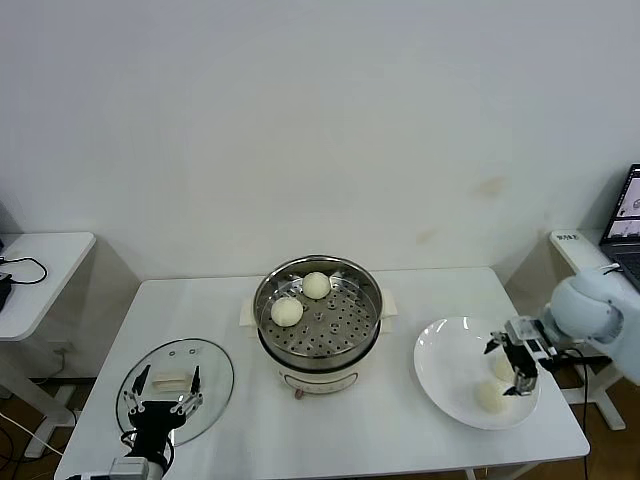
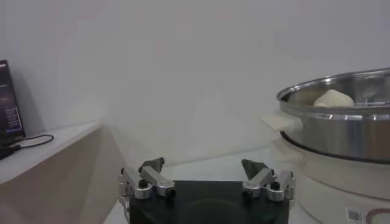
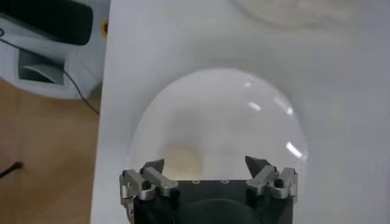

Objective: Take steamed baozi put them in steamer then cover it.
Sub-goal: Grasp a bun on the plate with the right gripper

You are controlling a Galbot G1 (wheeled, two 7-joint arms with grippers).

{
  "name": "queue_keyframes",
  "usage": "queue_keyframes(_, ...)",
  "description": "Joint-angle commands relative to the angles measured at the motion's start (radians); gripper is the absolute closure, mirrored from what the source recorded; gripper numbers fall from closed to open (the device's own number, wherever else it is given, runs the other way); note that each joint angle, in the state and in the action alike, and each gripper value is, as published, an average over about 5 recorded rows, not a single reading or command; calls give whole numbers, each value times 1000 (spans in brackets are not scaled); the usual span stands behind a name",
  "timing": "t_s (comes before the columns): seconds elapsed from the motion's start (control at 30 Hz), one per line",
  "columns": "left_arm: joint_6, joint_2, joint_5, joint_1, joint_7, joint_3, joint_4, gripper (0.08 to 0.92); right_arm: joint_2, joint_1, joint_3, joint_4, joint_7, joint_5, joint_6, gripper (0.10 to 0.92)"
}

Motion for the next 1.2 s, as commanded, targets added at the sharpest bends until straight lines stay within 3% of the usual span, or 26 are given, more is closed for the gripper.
queue_keyframes(0.03, -2, -6, 9, 6, -1, 2, 4, 177, 0, -292, 213, -26, 30, -84, 16, 203)
queue_keyframes(0.87, -3, -19, 14, 3, -2, -4, 17, 177, 122, -277, 175, -169, 83, -144, 14, 203)
queue_keyframes(1.2, -3, -21, 14, 4, -2, -4, 10, 177, 125, -274, 176, -165, 64, -145, 6, 298)
